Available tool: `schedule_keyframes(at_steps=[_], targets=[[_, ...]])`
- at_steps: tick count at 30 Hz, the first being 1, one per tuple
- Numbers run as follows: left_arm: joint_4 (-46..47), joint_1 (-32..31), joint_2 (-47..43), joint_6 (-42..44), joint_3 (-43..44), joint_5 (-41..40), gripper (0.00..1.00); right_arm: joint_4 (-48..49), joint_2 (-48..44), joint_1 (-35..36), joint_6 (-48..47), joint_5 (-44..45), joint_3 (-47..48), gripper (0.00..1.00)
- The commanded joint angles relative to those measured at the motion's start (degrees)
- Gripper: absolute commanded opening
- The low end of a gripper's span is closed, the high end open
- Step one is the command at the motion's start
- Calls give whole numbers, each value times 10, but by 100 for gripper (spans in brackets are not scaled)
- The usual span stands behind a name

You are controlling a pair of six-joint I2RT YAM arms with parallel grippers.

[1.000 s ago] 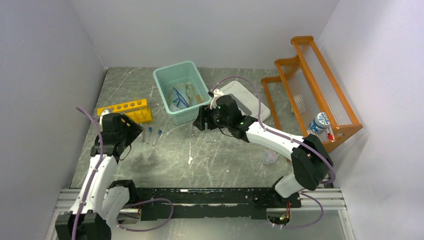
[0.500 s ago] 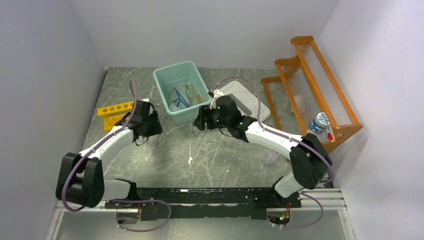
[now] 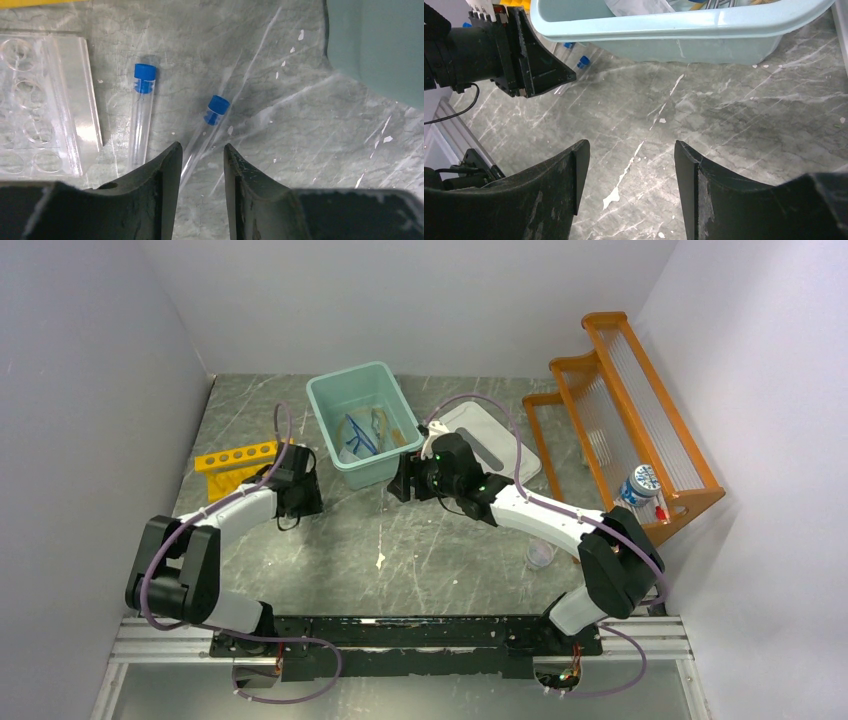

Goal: Organize the chemistry lab equipment

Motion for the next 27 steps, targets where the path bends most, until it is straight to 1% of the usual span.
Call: schedule_keyframes(at_steps=[1,4,7,14,16,21,27], targets=[[17,-15,17,0,11,-20,41,16,-6,-1,5,10,-8,66],[8,-28,37,-3,17,-36,40,17,-8,-2,6,9,-10,66],[4,-36,50,-4,21,-48,34,17,-10,-1,7,9,-11,66],[-7,-54,40,-5,31,-51,11,19,-8,-1,3,-13,-12,66],[-17,-55,29,-10,34,-47,6,18,-5,-1,0,-29,-10,66],[-35,-56,-35,-33,33,-5,5,30,-4,4,-5,-64,-16,66],[-48,-56,-128,-87,22,71,5,72,21,54,18,-98,-8,68]])
